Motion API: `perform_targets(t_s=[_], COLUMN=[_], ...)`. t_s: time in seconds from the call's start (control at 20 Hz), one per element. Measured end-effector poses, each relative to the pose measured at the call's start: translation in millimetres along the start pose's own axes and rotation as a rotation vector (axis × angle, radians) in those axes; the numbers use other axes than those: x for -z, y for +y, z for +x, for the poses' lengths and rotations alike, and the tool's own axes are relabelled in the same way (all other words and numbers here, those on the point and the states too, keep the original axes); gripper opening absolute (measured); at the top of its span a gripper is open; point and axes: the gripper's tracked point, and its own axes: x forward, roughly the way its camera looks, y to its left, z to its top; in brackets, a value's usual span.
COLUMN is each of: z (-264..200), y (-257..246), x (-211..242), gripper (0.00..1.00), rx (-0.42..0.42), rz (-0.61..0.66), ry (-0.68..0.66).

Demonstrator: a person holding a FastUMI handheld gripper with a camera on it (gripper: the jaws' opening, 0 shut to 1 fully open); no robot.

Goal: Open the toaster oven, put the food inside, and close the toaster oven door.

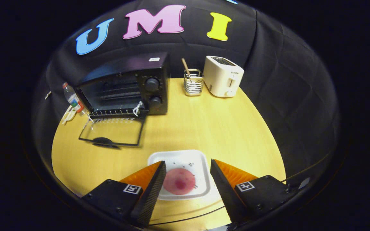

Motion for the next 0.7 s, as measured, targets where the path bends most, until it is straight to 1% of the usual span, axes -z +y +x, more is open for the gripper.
perform_targets(t_s=[0.15, 0.2, 0.25, 0.3, 0.45, 0.55, 0.6, 0.7], z=[16, 26, 36, 44, 68, 77, 80, 86], y=[-24, -29, -32, -34, -35, -30, -31, -34], x=[18, 23, 28, 32, 44, 54, 55, 62], gripper=[0.89, 0.79, 0.74, 0.71, 0.71, 0.55, 0.52, 0.52], rx=[-0.028, -0.045, -0.059, -0.072, -0.119, -0.158, -0.163, -0.159], rz=[-0.02, -0.019, -0.019, -0.024, -0.032, -0.033, -0.052, -0.087], ry=[0.081, 0.109, 0.134, 0.162, 0.248, 0.31, 0.328, 0.361])
